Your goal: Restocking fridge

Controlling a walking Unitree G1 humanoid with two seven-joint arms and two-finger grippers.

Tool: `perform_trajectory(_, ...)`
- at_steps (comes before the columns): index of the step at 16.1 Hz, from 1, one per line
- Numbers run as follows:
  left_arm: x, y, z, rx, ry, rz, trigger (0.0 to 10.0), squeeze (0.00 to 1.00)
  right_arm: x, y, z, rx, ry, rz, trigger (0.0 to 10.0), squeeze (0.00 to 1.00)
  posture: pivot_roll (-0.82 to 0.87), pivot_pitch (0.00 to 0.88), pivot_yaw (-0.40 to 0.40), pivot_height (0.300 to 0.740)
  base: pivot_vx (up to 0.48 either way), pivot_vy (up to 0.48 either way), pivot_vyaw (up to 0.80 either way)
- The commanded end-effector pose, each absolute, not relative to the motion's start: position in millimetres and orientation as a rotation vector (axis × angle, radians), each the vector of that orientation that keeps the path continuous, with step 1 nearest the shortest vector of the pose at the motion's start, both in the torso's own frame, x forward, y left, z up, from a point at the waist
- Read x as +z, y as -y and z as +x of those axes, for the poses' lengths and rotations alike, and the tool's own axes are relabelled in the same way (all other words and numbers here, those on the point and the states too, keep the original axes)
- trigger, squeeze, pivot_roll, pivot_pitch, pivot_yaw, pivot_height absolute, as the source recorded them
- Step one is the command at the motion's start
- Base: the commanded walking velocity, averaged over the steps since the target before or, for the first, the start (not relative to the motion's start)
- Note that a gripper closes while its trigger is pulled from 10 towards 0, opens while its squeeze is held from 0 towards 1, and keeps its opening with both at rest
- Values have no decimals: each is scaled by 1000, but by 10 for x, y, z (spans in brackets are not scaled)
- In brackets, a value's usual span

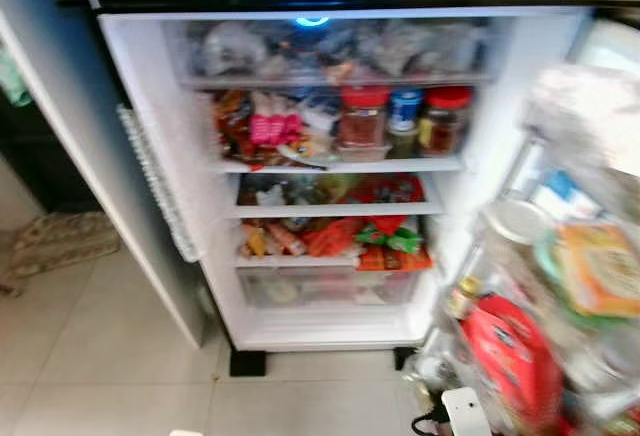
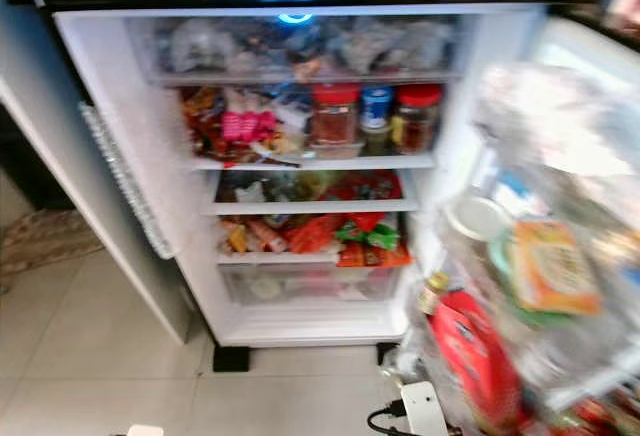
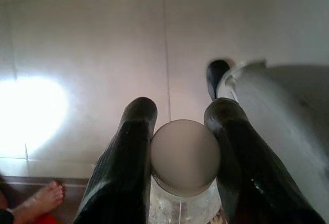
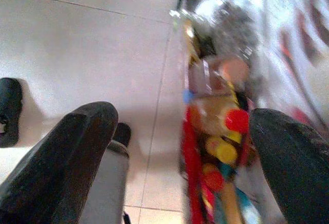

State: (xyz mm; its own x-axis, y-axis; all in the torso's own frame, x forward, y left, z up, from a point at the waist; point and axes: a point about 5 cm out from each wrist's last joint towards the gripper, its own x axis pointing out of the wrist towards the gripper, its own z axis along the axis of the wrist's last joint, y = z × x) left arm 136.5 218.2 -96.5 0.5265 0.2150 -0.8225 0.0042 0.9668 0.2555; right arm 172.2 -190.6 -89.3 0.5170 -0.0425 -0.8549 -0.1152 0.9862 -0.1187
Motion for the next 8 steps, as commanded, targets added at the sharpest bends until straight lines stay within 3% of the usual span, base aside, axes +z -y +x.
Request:
perform_trajectory(1,-946,-2210,1377,141,-979,254,10000,0,-884,1907,1740,43,-1022,-159,10000,0,-39,0,-27,740,0,0,0)
perform_trajectory(2,-909,-2235,1440,152,-937,257,10000,0,-886,1907,1736,47,-1024,-158,10000,0,-41,0,-24,740,0,0,0)
perform_trajectory(3,-605,-2377,1980,167,-743,280,10000,0,-887,1907,1733,48,-1025,-155,10000,0,-43,0,-22,740,0,0,0)
perform_trajectory(4,-448,-2379,2193,163,-634,285,10000,0,-888,1906,1731,49,-1025,-153,10000,0,-44,0,-21,740,0,0,0)
perform_trajectory(8,-50,-2309,2511,151,-307,255,10000,0,-895,1908,1715,52,-1032,-150,10000,0,-49,0,-16,740,0,0,0)
